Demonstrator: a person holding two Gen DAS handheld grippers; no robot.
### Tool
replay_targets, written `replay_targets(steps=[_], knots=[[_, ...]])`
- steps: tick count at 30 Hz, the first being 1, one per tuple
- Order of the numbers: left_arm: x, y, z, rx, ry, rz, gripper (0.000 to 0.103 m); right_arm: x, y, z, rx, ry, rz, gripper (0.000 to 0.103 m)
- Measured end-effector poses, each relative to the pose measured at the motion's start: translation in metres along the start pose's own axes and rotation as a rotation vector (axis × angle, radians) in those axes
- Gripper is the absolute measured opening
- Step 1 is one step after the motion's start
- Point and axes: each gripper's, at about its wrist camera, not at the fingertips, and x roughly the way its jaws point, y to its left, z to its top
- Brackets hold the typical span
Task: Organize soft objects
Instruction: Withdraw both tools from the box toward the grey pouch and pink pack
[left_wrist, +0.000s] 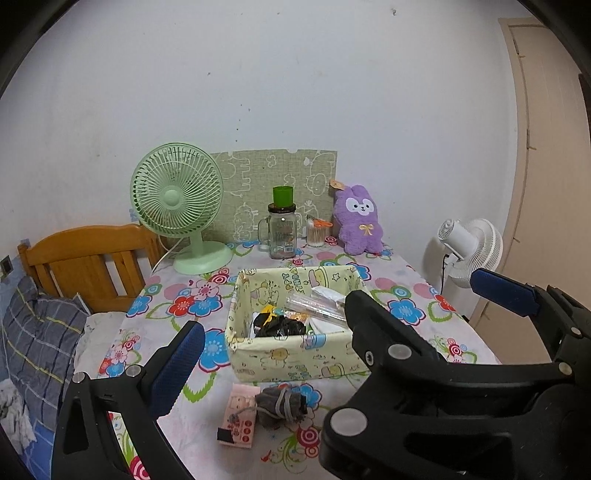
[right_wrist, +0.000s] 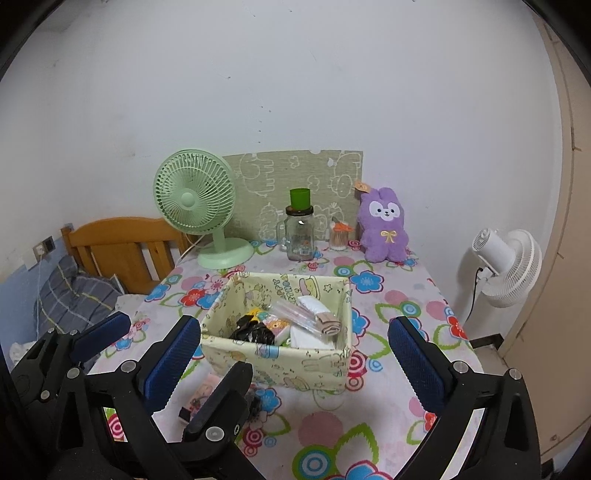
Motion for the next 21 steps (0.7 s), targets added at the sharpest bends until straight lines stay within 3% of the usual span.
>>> replay_targets(steps=[21], knots=[[0.004,0.008,-0.04,-0.013,0.075,-0.005,0.103,0.01,0.009,-0.041,0.005,0.072,0.011,0.103]])
